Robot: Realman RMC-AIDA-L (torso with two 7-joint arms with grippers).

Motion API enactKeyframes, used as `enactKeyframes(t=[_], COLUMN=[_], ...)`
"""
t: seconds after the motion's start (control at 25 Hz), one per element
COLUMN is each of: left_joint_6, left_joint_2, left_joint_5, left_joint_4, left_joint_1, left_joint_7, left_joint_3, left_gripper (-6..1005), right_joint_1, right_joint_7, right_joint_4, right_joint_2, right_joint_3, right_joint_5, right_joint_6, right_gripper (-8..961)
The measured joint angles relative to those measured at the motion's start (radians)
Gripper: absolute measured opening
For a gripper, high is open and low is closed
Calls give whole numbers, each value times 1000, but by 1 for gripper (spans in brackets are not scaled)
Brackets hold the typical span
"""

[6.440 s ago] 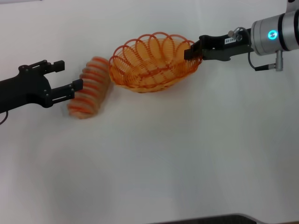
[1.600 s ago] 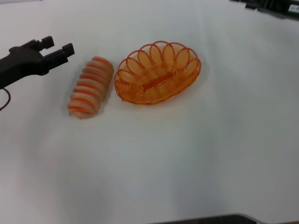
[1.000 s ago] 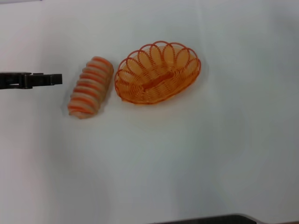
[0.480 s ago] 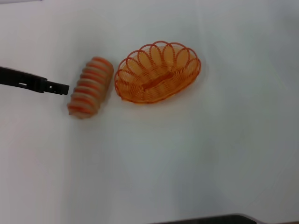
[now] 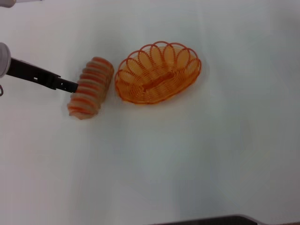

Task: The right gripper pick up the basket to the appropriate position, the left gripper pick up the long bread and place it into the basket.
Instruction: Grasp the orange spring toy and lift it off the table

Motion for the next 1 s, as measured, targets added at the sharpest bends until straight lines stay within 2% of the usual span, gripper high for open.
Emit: enactKeyframes(t=[0.24, 0.6, 0.88, 1.0], left_joint_6=[19, 23, 5, 4], left_joint_2=[-1, -4, -6, -6], left_joint_5=[-3, -6, -15, -23], left_joint_4=[3, -5, -22, -22], left_joint_1=[-3, 5, 7, 7], left_joint_7=[-19, -21, -22, -23], left_joint_3=[24, 38, 44, 41], left_gripper=[743, 742, 744, 743], right_joint_1=[0, 5, -29, -37], right_joint_7=[5, -19, -258, -323], right_joint_4=[3, 10, -3, -5], right_joint_2=[1, 5, 58, 71], right_joint_3=[-15, -33, -66, -67], right_joint_5=[-11, -108, -231, -282], right_joint_6=[-14, -35, -55, -74], right_gripper=[869, 869, 869, 869])
